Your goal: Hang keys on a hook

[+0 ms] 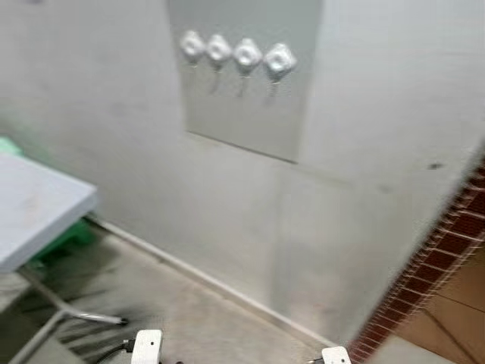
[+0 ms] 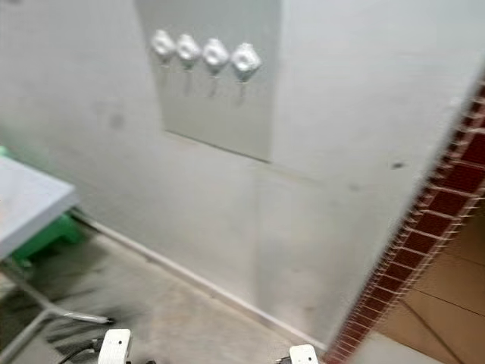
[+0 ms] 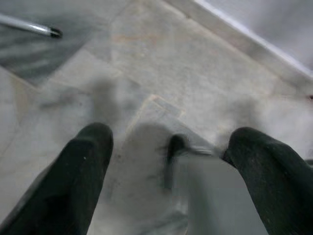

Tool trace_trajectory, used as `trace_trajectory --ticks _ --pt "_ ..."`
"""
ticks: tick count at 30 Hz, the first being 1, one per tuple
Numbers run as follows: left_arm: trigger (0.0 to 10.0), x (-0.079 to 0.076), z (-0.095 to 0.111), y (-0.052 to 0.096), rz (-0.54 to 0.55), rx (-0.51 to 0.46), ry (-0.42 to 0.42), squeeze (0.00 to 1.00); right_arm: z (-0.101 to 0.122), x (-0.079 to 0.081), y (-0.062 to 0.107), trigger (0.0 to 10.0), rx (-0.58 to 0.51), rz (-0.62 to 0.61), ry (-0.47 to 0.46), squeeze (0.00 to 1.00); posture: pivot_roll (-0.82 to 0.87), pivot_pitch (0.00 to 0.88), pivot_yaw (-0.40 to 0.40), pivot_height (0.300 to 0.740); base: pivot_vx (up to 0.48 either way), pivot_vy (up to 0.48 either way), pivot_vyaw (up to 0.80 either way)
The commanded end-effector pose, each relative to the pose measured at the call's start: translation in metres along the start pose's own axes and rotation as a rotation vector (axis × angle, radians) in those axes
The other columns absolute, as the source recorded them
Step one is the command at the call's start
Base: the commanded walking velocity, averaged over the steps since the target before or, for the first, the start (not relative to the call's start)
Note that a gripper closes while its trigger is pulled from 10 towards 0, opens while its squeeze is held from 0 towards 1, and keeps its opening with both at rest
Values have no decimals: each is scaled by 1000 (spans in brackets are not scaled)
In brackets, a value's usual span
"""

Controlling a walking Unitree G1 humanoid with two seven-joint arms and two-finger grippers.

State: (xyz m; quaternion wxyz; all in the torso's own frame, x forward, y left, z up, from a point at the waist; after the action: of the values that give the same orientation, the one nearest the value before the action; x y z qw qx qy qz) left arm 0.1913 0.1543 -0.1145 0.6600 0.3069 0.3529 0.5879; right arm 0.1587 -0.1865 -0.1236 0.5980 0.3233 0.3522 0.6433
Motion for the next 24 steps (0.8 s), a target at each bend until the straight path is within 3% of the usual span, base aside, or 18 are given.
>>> trace_trajectory --ticks 1,21,24 --pt "10000 10 -3 2 20 14 -8 0 5 7 -2 10000 -15 17 2 0 -17 0 23 740 0 0 800" --pt "10000 10 -6 2 23 19 2 0 7 7 -2 10000 -14 25 21 0 -8 0 16 740 0 0 800" --pt "10000 10 -5 2 23 19 4 0 7 7 -2 10000 -14 26 21 0 -6 0 12 740 0 377 800"
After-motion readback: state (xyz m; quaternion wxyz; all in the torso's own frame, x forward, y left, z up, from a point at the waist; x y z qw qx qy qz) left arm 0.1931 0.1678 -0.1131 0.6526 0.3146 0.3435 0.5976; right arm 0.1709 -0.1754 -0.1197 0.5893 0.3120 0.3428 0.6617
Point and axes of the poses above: a point about 5 cm out from each wrist's last joint towards the gripper, its own y axis pointing back from the gripper into the wrist, its own z axis along the axis of the wrist's last joint, x = y × z, the point moved 3 cm from there along -y, pointing out of the wrist towards the gripper, and after that the axes turned 3 degrees about -y, right-handed, at the moved point
